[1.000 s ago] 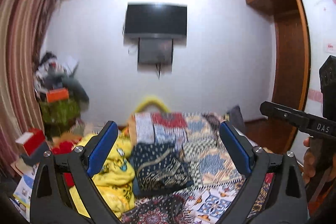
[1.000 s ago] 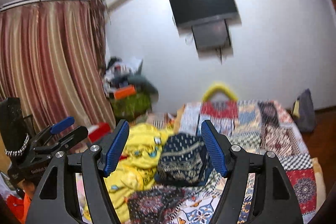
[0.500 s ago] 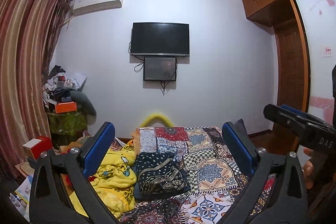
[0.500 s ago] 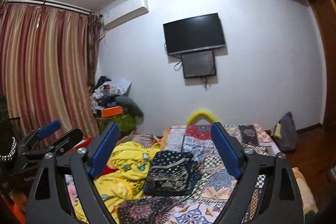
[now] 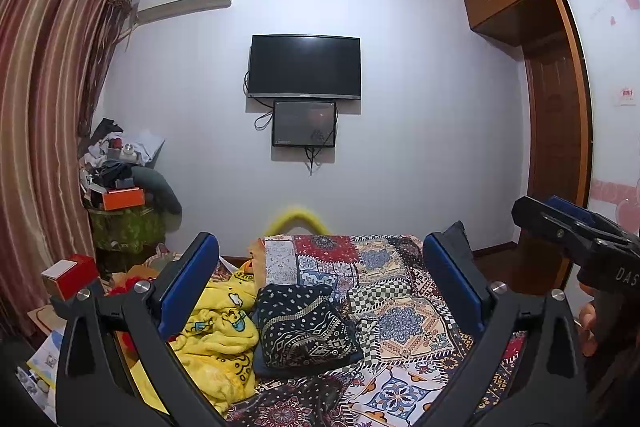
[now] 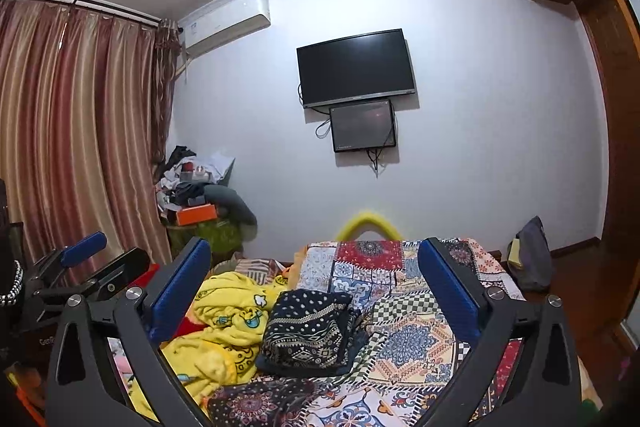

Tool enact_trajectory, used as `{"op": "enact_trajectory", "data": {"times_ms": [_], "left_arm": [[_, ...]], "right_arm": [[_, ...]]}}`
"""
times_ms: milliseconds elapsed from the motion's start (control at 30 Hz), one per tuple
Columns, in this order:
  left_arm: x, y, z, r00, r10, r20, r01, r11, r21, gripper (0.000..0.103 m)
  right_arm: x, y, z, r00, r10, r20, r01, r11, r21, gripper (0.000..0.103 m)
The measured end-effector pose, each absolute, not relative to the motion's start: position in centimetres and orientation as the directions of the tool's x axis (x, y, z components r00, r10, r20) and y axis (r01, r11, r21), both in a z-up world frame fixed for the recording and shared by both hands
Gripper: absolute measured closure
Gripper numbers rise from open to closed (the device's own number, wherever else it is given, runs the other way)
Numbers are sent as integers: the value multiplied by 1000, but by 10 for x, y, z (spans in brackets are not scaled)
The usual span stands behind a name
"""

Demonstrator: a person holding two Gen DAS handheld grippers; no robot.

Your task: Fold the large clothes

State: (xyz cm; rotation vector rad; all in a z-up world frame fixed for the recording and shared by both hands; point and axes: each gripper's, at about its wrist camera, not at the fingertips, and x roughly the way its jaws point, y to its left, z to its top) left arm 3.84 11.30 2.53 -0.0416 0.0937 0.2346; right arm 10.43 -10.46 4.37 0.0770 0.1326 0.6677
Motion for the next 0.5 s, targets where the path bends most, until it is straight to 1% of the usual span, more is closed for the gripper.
{"op": "enact_trajectory", "data": {"times_ms": [500], "left_arm": [[46,113,24,968,225,-110,-230,973,-30,0]], "right_arm": [[104,-110,46,779,619,-105,-610,785,107,0]]}}
